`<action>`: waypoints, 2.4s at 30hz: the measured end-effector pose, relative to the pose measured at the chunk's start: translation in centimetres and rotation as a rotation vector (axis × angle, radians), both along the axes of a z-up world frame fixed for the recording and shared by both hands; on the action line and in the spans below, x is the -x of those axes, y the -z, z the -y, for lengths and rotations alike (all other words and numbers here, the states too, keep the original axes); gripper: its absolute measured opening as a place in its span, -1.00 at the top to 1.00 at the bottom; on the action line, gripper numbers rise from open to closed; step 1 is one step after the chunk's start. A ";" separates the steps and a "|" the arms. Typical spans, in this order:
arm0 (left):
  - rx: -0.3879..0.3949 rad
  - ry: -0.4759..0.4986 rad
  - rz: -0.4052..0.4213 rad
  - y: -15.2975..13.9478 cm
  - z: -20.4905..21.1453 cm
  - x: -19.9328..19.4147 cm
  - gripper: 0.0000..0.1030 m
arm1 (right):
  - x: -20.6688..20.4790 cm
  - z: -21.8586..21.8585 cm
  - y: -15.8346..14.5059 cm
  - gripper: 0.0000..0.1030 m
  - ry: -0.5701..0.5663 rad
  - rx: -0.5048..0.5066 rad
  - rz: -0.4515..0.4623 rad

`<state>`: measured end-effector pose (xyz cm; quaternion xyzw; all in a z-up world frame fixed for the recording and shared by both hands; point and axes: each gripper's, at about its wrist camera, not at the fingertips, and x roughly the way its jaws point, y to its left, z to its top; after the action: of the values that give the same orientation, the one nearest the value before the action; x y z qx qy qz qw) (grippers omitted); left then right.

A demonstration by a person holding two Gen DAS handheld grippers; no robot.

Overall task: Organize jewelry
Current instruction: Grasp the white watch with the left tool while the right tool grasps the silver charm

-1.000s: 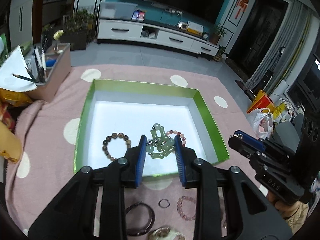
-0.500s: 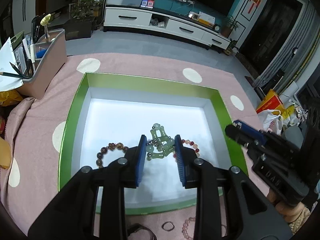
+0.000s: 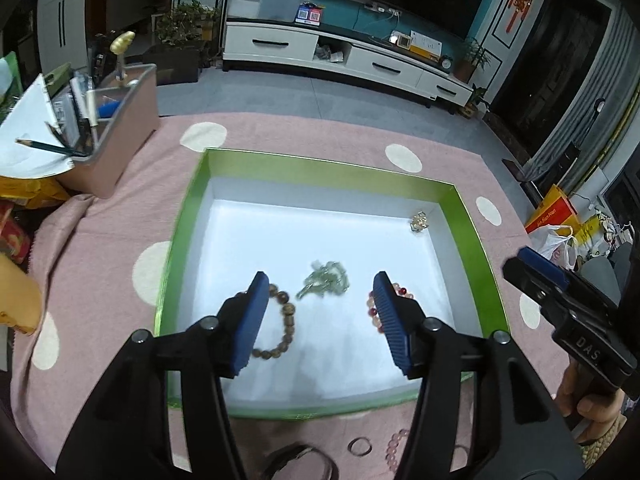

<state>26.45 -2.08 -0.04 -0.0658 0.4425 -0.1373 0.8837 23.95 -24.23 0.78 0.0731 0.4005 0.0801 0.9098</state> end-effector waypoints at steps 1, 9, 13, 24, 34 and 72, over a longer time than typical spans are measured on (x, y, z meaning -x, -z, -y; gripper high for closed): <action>0.002 -0.003 0.003 -0.2 -0.3 0.4 -0.08 | 0.6 0.1 -0.2 0.09 -0.002 0.001 0.002; -0.011 -0.012 0.042 -2.0 -1.9 4.6 -0.17 | 5.9 1.4 -1.8 0.09 0.010 0.003 0.027; -0.021 -0.012 0.054 -2.5 -2.4 7.1 -0.20 | 8.4 2.2 -2.1 0.09 0.028 -0.011 0.027; 0.016 -0.024 0.014 -1.1 -4.6 13.4 -0.22 | 14.6 2.9 -1.9 0.09 0.042 -0.032 0.011; 0.050 -0.026 -0.021 0.8 -5.4 17.8 -0.22 | 18.4 2.3 0.0 0.09 0.024 -0.057 -0.050; -0.070 0.077 -0.126 8.5 0.0 19.0 0.32 | 21.4 -2.7 8.2 0.74 -0.039 0.084 -0.169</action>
<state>7.40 -2.06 -8.54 -0.0266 0.5037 -0.1512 0.8501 2.57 -21.54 -7.45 0.0337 0.4802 0.0744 0.8734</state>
